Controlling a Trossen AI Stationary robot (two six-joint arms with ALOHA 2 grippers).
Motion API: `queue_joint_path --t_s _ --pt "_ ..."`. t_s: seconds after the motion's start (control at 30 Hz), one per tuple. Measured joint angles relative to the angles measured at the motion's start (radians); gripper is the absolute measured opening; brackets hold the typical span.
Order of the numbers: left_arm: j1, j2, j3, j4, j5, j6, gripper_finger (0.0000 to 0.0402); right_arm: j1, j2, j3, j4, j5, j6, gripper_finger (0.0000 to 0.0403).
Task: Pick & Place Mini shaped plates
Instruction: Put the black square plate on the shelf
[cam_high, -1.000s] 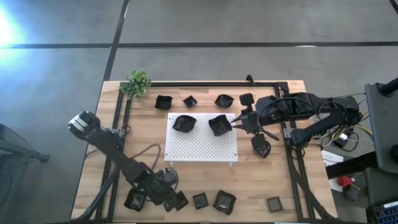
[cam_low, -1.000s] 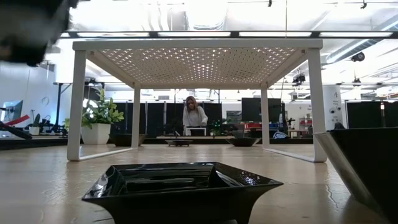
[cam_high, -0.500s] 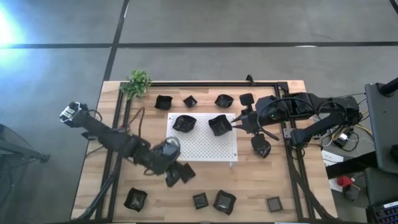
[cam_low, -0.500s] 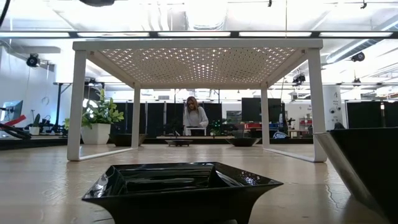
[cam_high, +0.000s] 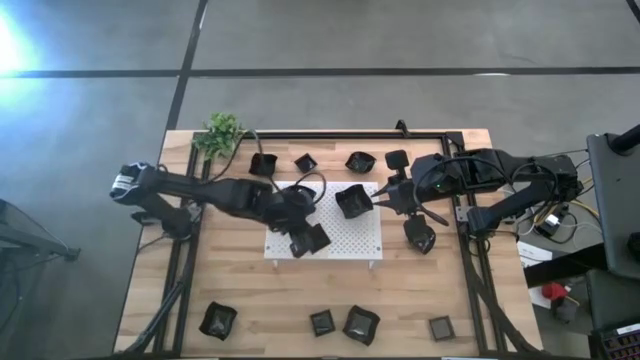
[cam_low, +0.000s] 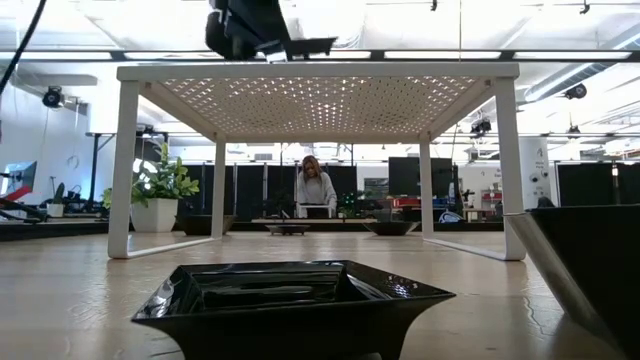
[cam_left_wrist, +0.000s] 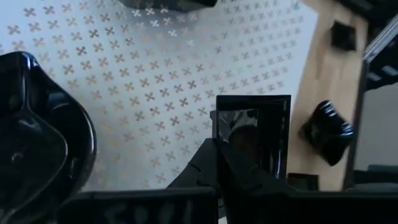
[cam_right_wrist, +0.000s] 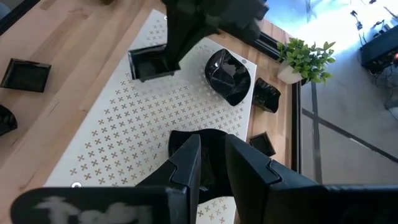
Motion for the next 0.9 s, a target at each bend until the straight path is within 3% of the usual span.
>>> queue_joint_path --t_s 0.53,0.9 --pt "0.022 0.069 0.037 -0.001 0.001 0.059 0.0001 0.0 0.0 0.0 0.0 0.007 -0.004 0.0072" --pt "0.022 0.072 0.02 0.047 -0.035 0.051 0.0031 0.0 0.0 0.0 0.0 0.007 0.0 0.0072"
